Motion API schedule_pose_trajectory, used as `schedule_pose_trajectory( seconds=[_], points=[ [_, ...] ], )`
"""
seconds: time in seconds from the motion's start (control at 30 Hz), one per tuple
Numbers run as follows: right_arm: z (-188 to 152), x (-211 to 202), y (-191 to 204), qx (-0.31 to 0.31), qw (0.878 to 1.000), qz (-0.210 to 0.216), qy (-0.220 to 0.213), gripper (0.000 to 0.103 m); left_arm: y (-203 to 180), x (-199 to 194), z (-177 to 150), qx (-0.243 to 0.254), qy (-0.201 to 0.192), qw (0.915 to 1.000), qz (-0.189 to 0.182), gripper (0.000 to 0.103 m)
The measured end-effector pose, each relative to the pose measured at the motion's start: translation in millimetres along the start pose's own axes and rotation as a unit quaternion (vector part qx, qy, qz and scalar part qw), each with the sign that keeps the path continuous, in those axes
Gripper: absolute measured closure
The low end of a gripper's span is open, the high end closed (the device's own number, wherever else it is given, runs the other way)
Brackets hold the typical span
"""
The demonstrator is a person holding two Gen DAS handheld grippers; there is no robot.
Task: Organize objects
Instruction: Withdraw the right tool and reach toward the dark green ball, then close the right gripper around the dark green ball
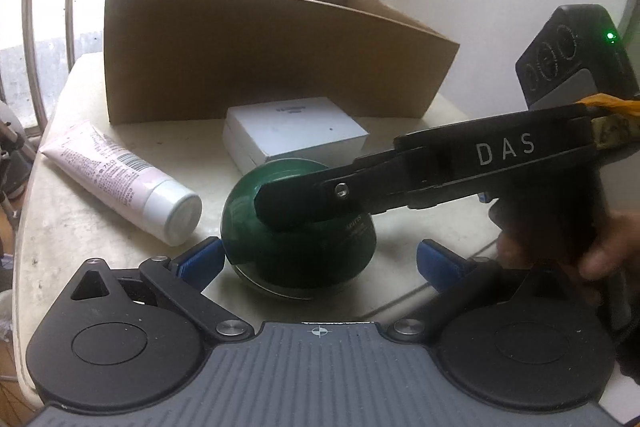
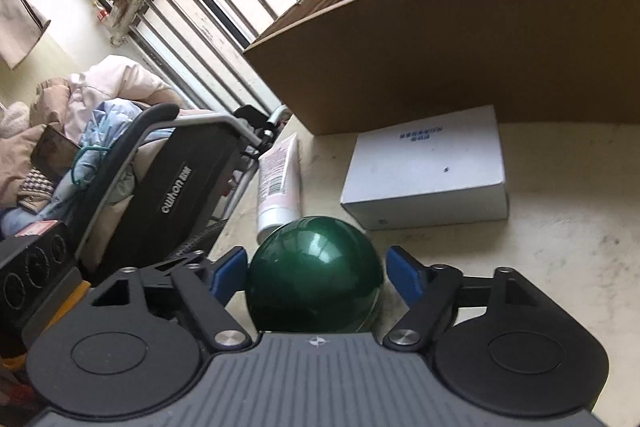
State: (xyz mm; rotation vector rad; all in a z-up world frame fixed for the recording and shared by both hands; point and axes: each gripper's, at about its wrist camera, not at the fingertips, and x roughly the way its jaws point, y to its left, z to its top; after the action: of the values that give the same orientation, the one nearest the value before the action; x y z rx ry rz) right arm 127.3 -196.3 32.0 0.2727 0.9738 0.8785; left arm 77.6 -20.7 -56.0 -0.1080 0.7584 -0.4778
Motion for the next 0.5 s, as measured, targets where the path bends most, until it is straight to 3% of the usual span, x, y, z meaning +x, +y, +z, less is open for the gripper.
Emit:
schedule_pose_trajectory(
  seconds=[0.5],
  points=[
    [-9.8,-21.8,-17.2,0.032,0.999,-0.013,-0.015,0.025,-28.1,4.0,-1.2,0.019,0.009,0.9996,-0.018,0.0]
  ],
)
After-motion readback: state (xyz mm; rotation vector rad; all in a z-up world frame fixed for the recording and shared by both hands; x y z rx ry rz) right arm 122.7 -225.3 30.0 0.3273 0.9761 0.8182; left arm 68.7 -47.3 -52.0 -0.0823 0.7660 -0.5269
